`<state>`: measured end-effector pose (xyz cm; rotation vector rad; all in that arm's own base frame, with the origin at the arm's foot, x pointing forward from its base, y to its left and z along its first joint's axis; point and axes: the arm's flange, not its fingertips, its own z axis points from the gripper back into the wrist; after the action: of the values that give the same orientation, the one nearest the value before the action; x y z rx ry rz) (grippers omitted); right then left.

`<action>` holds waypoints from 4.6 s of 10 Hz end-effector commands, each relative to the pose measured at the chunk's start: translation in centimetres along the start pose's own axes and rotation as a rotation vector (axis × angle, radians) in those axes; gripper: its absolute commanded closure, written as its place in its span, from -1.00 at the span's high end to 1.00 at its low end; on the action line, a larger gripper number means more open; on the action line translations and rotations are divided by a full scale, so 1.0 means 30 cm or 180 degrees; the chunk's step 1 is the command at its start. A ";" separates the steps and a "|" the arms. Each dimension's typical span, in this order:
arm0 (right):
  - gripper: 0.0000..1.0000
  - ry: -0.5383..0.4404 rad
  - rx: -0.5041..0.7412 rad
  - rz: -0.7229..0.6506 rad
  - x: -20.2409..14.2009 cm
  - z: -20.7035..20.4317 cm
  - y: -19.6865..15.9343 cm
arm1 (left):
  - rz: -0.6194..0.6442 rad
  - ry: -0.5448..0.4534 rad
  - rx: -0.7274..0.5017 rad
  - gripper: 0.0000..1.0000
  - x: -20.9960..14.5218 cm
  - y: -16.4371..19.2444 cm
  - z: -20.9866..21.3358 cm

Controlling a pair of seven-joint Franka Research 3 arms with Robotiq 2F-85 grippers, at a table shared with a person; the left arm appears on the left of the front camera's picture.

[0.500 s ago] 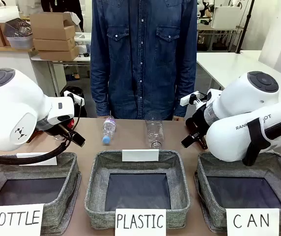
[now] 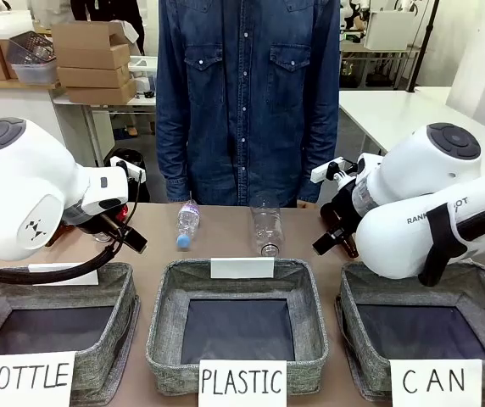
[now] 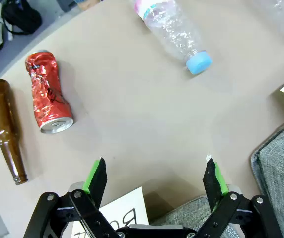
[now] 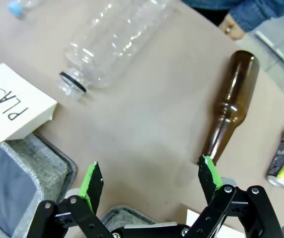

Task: Sort the can waste into the basket.
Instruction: Pick up the can waste from the table and place it in the right Fabric basket.

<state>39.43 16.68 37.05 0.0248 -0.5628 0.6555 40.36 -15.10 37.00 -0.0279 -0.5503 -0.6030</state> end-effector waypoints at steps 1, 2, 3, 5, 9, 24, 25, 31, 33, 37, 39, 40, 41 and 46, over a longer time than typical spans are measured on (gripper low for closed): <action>1.00 -0.0001 0.0001 -0.0001 0.000 0.000 0.000 | -0.0001 0.0000 0.0000 1.00 0.000 0.000 0.000; 1.00 -0.0001 0.0001 -0.0001 0.000 0.000 0.000 | -0.0001 0.0000 0.0000 1.00 0.000 0.000 0.000; 1.00 -0.0001 0.0001 -0.0001 0.000 0.000 0.000 | -0.0001 0.0000 0.0000 1.00 0.000 0.000 0.000; 1.00 -0.0001 0.0001 -0.0001 0.000 0.000 0.000 | -0.0001 0.0000 0.0000 1.00 0.000 0.000 0.000; 1.00 -0.0060 0.0223 -0.0240 0.086 0.472 -0.053 | -0.0075 0.0030 0.0515 1.00 -0.041 0.001 0.369; 1.00 -0.0803 0.2497 -0.3717 -0.292 0.876 -0.340 | 0.3496 -0.0660 -0.3187 1.00 -0.280 0.419 0.683; 1.00 -0.0864 0.2392 -0.3824 -0.316 0.865 -0.353 | 0.3681 -0.1006 -0.3217 1.00 -0.327 0.424 0.674; 1.00 -0.0778 0.2416 -0.3786 -0.297 0.912 -0.471 | 0.2919 -0.0410 -0.3061 1.00 -0.318 0.477 0.676; 1.00 -0.0778 0.2416 -0.3786 -0.297 0.912 -0.471 | 0.2919 -0.0410 -0.3061 1.00 -0.318 0.477 0.676; 1.00 -0.0778 0.2416 -0.3786 -0.297 0.912 -0.471 | 0.2980 -0.0402 -0.3039 1.00 -0.325 0.473 0.675; 1.00 -0.0778 0.2416 -0.3786 -0.297 0.912 -0.471 | 0.2831 0.0032 -0.2650 1.00 -0.193 0.485 0.628; 1.00 -0.0778 0.2416 -0.3786 -0.297 0.912 -0.471 | 0.2765 0.0027 -0.2525 1.00 -0.166 0.495 0.612; 1.00 -0.0778 0.2416 -0.3786 -0.297 0.912 -0.471 | 0.2933 0.0225 -0.2219 1.00 -0.134 0.523 0.575; 1.00 -0.0778 0.2416 -0.3786 -0.297 0.912 -0.471 | 0.3323 -0.0412 -0.2350 1.00 -0.412 0.581 0.802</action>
<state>28.24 -5.01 57.69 1.0600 -0.3929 -0.3669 32.93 9.38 53.90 -0.9943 -0.2984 0.1880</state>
